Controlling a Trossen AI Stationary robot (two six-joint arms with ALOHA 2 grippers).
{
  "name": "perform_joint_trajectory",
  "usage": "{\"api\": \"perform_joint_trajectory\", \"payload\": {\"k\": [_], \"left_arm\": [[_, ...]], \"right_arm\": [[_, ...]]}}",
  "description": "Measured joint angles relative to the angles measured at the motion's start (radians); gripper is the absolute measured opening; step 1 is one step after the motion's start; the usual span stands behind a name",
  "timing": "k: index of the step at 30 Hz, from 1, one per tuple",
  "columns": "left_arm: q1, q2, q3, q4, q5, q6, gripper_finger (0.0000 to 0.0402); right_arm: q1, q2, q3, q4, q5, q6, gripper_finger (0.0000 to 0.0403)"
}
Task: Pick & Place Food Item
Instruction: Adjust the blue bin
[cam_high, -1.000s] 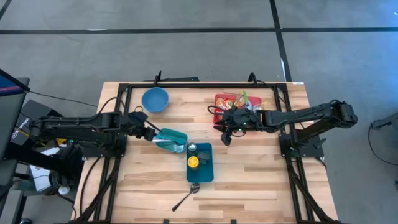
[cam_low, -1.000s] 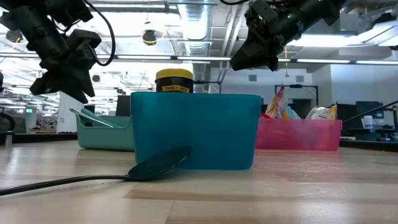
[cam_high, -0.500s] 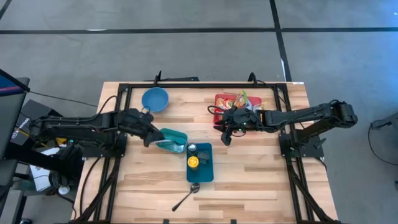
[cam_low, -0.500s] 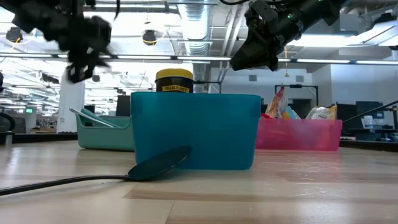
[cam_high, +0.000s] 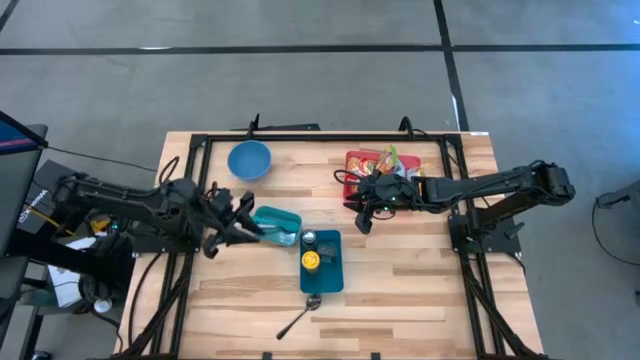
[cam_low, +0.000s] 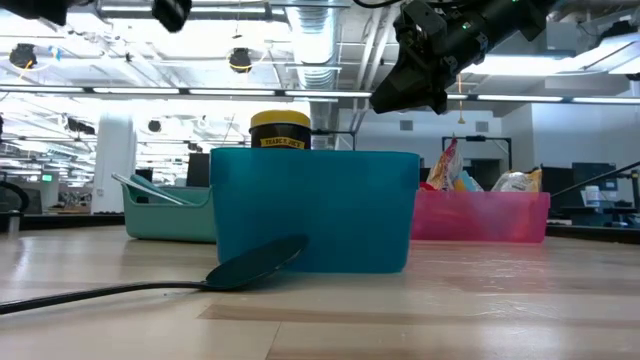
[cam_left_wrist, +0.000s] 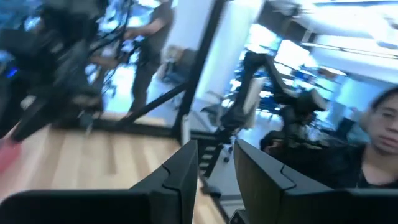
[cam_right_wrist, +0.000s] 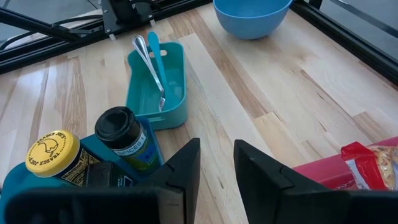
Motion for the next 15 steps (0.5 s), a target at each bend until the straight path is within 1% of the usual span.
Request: {"api": "perform_joint_trajectory", "payload": {"k": [4,8,11,15], "left_arm": [[-0.068,0.022,0.000,0.075,0.000,0.075,0.0099],[-0.128,0.076,0.001,0.152,0.000,0.150,0.0099],[-0.162,0.127,0.001,0.176,0.000,0.176,0.0099],[-0.191,0.202,0.001,0.166,0.000,0.166,0.0099]], "right_arm": [[0.000,0.000,0.000,-0.002,0.000,0.000,0.0093],[0.000,0.000,0.000,-0.009,0.000,0.000,0.0093],[0.000,0.000,0.000,-0.034,-0.001,0.000,0.0093],[0.000,0.000,0.000,-0.083,-0.004,0.000,0.0093]]}}
